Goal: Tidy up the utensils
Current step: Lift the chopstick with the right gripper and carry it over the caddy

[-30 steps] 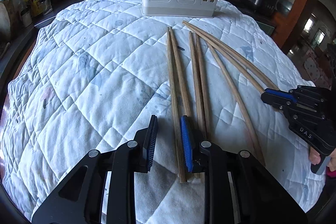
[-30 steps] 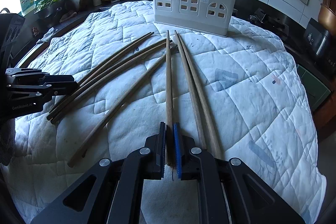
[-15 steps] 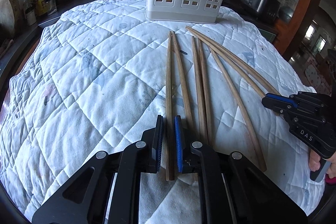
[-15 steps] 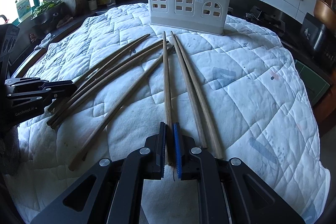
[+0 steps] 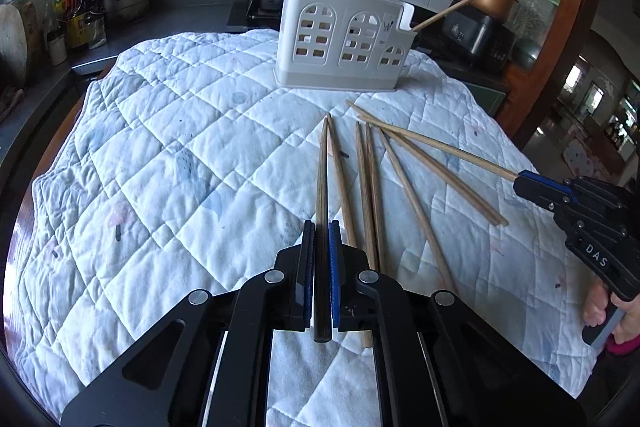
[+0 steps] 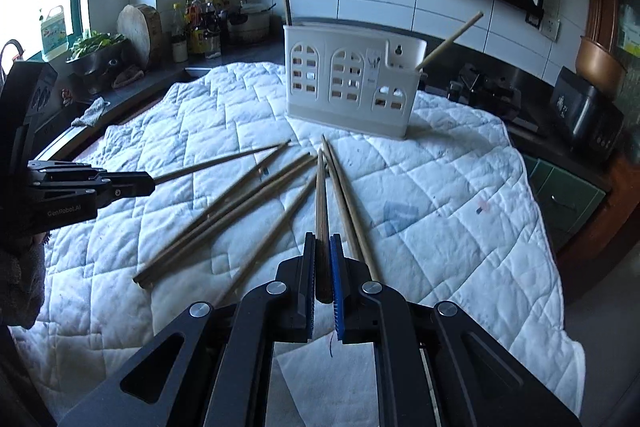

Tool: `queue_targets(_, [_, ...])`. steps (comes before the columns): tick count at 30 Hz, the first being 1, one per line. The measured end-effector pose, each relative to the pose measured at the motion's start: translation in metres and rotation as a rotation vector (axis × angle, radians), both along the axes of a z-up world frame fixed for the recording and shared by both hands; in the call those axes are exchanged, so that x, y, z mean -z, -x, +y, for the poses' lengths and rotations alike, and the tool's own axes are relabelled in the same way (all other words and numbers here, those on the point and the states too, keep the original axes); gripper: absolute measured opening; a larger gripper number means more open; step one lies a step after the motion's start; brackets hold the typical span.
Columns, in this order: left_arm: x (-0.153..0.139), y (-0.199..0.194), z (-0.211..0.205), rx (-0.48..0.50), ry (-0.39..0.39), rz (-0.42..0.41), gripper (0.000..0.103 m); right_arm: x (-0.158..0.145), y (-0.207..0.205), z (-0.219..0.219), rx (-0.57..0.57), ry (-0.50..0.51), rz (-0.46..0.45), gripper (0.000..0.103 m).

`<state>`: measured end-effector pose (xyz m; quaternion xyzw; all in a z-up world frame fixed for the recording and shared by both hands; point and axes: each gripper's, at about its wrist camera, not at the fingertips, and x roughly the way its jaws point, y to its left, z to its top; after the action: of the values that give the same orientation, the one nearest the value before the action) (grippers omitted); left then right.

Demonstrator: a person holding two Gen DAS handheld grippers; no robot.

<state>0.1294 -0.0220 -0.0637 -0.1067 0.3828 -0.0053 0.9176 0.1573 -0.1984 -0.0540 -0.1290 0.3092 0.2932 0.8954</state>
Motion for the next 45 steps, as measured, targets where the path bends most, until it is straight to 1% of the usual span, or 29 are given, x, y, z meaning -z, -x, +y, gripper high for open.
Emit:
queue_targets(5, [-0.022,0.0,0.005,0.033,0.009,-0.056,0.005,-0.036,-0.006,0.005,-0.001,-0.055,-0.052,0.007])
queue_targets(10, [-0.042,-0.003,0.012,0.049,0.001,-0.109,0.005,-0.064,-0.021,0.012,0.001,-0.09,-0.056,0.007])
queue_targets(17, [-0.063,-0.011,0.023,0.061,-0.007,-0.148,0.005,-0.098,-0.043,0.016,0.004,-0.111,-0.051,0.007])
queue_targets(19, [-0.071,-0.016,0.026,0.07,0.001,-0.157,0.005,-0.108,-0.051,0.017,0.005,-0.11,-0.051,0.007])
queue_targets(23, [-0.089,-0.031,0.03,0.094,-0.011,-0.171,0.005,-0.134,-0.069,0.018,0.02,-0.111,-0.062,0.007])
queue_targets(26, [-0.102,-0.042,0.032,0.107,-0.022,-0.18,0.005,-0.155,-0.086,0.016,0.034,-0.134,-0.062,0.007])
queue_targets(29, [-0.12,-0.054,0.033,0.125,-0.017,-0.197,0.005,-0.178,-0.106,0.015,0.069,-0.139,-0.096,0.007])
queue_targets(32, [-0.141,-0.067,0.031,0.145,-0.034,-0.228,0.005,-0.198,-0.128,0.018,0.104,-0.138,-0.123,0.007])
queue_targets(36, [-0.175,-0.084,0.028,0.158,-0.057,-0.288,0.005,-0.214,-0.153,0.021,0.137,-0.146,-0.143,0.007])
queue_targets(41, [-0.22,-0.109,0.027,0.137,-0.088,-0.385,0.005,-0.219,-0.18,0.027,0.165,-0.162,-0.154,0.007])
queue_targets(45, [-0.246,-0.129,0.022,0.096,-0.161,-0.484,0.005,-0.214,-0.2,0.032,0.182,-0.165,-0.144,0.007])
